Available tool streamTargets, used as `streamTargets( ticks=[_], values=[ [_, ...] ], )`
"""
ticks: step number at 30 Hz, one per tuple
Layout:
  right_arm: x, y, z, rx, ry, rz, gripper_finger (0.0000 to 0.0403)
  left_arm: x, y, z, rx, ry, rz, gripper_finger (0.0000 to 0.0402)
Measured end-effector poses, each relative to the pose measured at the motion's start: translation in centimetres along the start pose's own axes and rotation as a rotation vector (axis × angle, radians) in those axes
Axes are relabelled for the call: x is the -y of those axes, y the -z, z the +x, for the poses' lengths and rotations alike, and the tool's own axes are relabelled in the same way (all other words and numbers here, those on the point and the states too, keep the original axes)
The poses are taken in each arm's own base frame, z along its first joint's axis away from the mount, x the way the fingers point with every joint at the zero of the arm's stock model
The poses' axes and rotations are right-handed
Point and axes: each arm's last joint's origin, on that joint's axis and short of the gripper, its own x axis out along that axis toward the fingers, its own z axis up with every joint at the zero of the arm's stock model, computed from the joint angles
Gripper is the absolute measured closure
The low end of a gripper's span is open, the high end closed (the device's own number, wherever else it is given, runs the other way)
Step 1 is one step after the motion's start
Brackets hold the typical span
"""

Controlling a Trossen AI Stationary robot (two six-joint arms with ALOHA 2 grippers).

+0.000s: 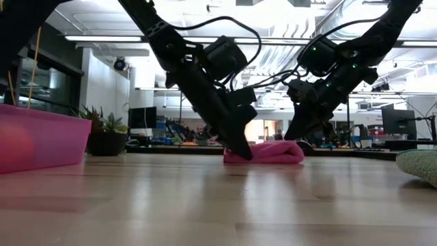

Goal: Fold microfiber towels
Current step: Fold the pink microfiber towel, then put the pink microfiber towel into the red bin

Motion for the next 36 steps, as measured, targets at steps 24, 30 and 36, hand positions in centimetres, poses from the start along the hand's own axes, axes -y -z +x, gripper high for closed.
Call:
streamTargets(
  ticks=[24,30,36],
  values=[
    [-0.3,-1.5,-1.8,0.130,-0.026,-0.014,0.0403,-1.8,-2.7,-5.9,0.023,0.002,0.058,0.0401],
    [-0.2,-2.4,-3.3,0.213,-0.014,-0.044,0.0403,-2.9,-3.0,-7.0,0.018,-0.006,0.047,0.0402],
    [-0.1,-2.9,-4.1,0.264,-0.016,-0.050,0.0403,-3.3,-3.0,-7.1,0.011,0.020,0.016,0.0401]
  ],
)
